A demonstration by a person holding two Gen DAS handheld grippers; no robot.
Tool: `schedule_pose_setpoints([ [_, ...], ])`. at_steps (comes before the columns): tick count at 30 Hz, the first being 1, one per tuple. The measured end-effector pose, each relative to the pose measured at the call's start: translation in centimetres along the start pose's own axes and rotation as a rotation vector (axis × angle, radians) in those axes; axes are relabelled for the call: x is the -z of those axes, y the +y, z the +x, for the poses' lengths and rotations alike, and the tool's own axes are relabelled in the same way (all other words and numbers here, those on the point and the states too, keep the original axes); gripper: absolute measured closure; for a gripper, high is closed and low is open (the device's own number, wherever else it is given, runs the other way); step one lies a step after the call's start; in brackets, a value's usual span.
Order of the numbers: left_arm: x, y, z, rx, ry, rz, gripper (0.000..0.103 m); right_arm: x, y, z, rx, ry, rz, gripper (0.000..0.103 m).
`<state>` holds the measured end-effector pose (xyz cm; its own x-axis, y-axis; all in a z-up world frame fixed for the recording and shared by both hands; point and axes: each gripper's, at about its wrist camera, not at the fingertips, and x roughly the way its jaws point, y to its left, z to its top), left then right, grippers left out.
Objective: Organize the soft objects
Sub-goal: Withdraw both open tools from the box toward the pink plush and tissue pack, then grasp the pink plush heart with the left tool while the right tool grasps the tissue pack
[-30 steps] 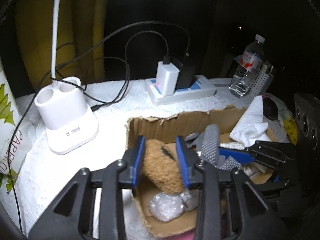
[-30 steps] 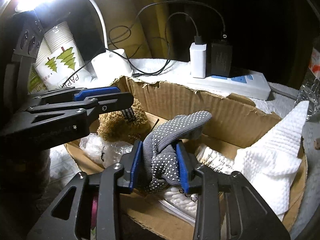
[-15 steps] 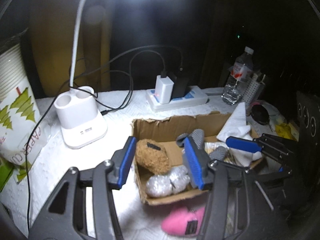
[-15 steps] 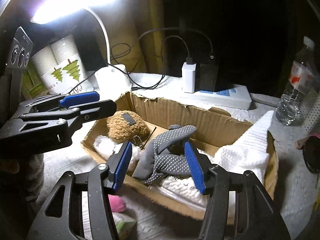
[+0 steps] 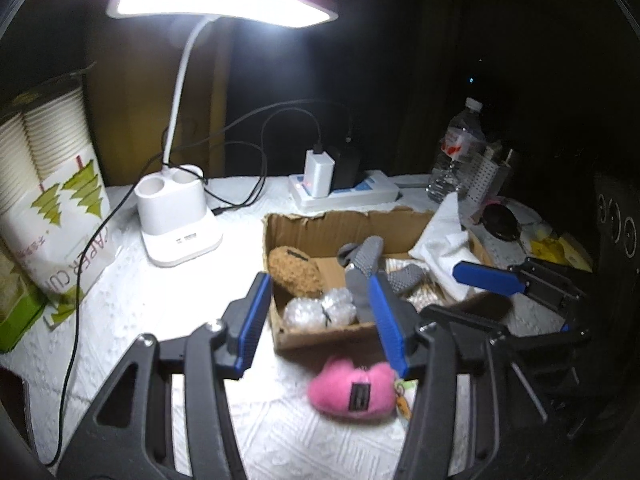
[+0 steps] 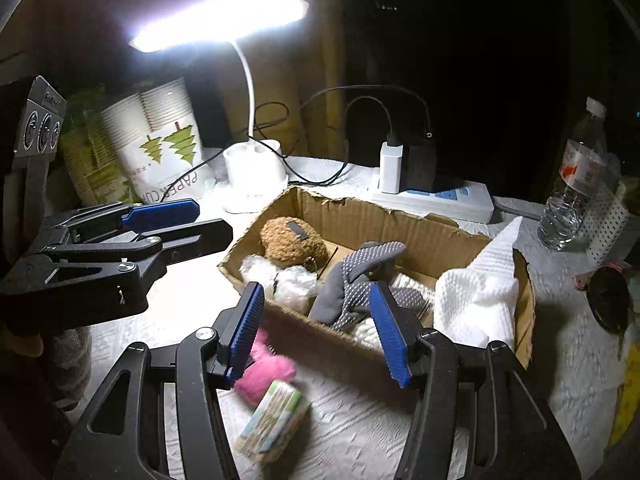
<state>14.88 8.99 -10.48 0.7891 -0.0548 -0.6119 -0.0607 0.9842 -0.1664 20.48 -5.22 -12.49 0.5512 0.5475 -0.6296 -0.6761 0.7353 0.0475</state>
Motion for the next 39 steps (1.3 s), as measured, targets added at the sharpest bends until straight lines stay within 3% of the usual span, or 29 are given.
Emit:
schedule_pose_setpoints([
  [19,4.1,-0.4,-3.5,-0.011,-0.002,0.003,0.05,3.6,2.4,-1.9,0.004,0.019,0.0,0.045],
  [39,7.4,0.3,-2.1,-0.019,0.064,-0.018,0.049,7.7,1.5,1.8,0.007,0.141,0.066,0.045],
])
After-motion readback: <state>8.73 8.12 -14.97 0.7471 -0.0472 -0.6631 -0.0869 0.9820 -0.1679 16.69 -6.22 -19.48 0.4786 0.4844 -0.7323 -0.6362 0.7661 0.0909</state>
